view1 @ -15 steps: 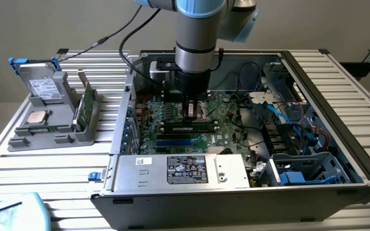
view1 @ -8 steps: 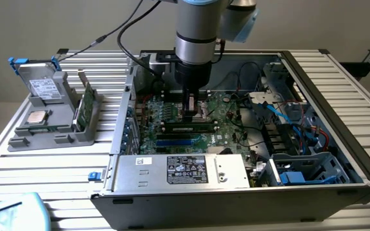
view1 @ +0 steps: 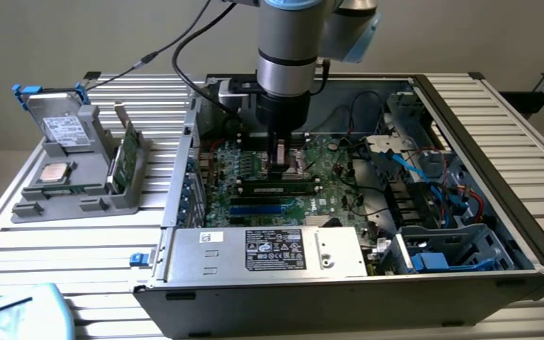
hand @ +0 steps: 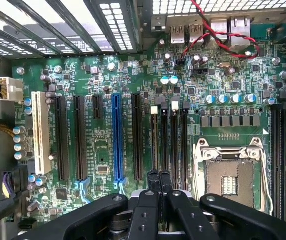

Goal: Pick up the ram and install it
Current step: 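Press down the ram until it locks into place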

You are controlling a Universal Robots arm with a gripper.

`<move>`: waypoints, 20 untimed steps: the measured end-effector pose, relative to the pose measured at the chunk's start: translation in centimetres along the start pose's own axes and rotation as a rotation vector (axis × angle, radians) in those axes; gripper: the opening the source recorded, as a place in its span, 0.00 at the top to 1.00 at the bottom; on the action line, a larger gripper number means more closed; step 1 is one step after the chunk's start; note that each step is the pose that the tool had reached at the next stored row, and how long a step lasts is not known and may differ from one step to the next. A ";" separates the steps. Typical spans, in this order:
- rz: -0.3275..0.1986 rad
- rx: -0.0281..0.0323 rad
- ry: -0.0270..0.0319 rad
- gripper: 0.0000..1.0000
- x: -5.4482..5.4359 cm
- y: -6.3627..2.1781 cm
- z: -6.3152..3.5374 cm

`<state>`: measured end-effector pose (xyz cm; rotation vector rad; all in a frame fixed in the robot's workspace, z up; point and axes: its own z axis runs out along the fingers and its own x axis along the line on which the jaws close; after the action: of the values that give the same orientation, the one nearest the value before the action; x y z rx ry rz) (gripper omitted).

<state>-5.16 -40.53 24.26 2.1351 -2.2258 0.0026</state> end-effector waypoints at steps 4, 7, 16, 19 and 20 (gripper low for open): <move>0.001 0.0069 0.0005 0.87 0.0 0.74 0.15; 0.001 0.0101 0.0040 0.87 0.0 0.86 0.32; 0.001 0.0137 0.0134 0.87 0.0 0.84 0.93; 0.001 0.0141 0.0166 0.87 0.0 0.84 1.09; 0.001 0.0141 0.0179 0.87 0.0 0.84 1.14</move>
<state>-6.04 -40.52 23.16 2.1318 -2.2243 0.0375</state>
